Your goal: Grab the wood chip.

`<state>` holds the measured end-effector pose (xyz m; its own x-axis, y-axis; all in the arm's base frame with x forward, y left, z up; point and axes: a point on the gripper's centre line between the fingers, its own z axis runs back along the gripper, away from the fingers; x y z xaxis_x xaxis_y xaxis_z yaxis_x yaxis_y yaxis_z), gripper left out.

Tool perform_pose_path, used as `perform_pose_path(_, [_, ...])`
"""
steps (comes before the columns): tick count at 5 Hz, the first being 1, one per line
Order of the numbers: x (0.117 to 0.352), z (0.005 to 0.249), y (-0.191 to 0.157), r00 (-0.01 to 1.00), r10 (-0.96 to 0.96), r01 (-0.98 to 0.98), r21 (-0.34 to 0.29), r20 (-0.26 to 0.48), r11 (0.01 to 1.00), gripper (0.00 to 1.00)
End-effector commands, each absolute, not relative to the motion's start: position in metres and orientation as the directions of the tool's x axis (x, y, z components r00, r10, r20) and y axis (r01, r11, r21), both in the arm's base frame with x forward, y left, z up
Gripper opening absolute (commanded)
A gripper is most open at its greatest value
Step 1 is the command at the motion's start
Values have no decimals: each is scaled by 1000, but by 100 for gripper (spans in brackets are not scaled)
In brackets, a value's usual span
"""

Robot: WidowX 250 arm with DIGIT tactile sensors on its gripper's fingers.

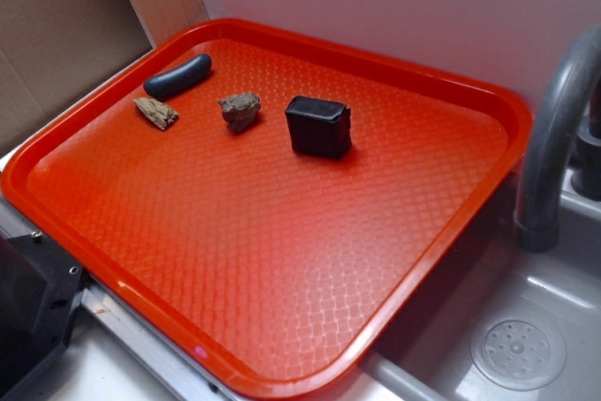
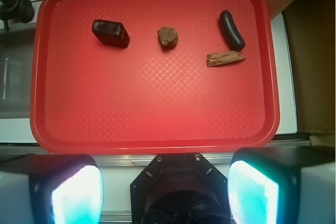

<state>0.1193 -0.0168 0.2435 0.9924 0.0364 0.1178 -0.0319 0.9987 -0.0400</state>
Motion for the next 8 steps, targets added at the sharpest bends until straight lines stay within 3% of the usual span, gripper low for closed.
perform_pose_path(1, [119,244,-17,992,36,-32,-40,118,999,100])
perform_pose_path(2, [163,202,-1,945,268,-281,42,187,959,100])
perform_pose_path(3, [192,169,28,847,495,-510,32,194,860,100])
perform_pose_path(4, [217,126,60,695,677,-708,65,242,704,100])
perform_pose_path(5, [227,88,83,656,737,-753,79,163,653,100])
perform_pose_path(6, [239,49,90,673,735,-739,47,85,672,100])
perform_pose_path(8, [239,49,90,673,735,-739,47,85,672,100])
